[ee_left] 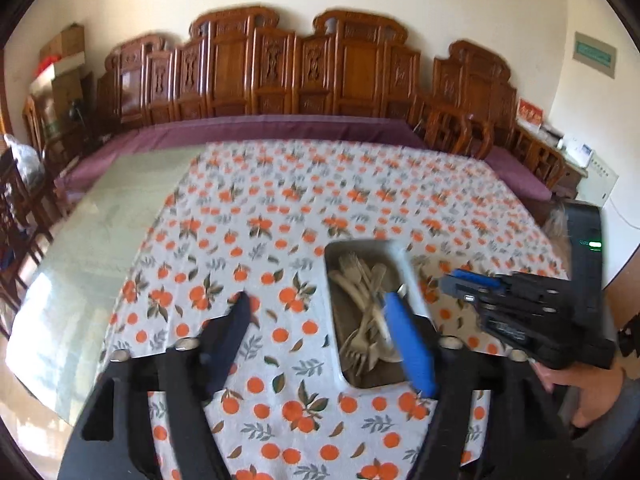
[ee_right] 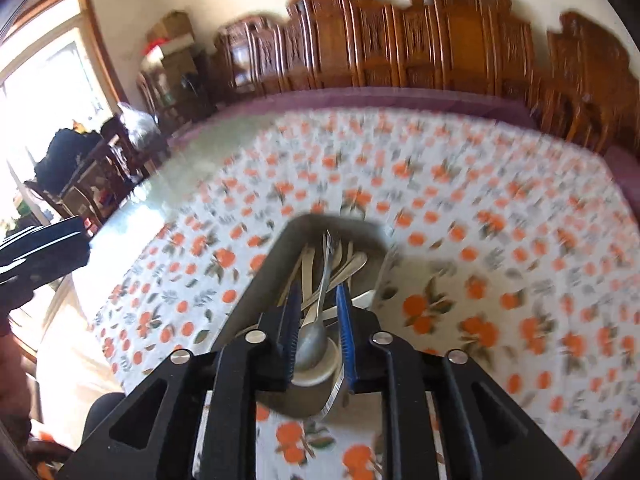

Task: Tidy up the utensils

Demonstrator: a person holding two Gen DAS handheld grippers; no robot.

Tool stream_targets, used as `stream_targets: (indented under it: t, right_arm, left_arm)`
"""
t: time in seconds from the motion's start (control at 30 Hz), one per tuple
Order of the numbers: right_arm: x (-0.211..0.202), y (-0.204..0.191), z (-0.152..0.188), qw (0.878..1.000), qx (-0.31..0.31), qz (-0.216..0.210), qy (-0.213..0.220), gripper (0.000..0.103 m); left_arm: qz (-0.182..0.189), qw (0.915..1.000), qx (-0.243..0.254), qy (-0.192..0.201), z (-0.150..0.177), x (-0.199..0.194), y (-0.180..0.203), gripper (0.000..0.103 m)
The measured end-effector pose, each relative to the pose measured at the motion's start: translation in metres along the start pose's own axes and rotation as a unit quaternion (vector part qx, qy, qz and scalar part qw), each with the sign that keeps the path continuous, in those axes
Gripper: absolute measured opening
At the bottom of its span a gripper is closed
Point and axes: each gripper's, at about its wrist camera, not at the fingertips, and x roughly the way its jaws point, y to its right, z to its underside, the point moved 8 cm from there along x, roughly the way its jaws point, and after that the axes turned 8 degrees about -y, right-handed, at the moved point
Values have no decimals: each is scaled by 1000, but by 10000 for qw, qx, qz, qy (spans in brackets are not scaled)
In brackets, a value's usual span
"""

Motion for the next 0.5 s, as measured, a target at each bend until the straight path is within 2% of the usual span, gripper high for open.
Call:
stream_targets:
  t: [0.07,0.1,0.23,0.37,0.5]
  right_arm:
    - [-36,2,0,9995,-93,52,293,32]
    - [-57,3,1,9988,-121,65,468,34]
    - [-130,7,8,9938,-208,193,1072,56]
    - [-182,9,22,9881,-239,408,1463,86]
    - [-219,11,38,9829,-176,524,1757,101]
  left_arm:
    - [9,9999,54,128,-2,-12,9,81]
    - [33,9997,83,242,-3,-22,15,83]
    - [106,9980,191,588,-4,-50,38,94]
    - [267,9959,303,813,-1,-75,62,95]
    - [312,9941,410,951,3,-93,80,95]
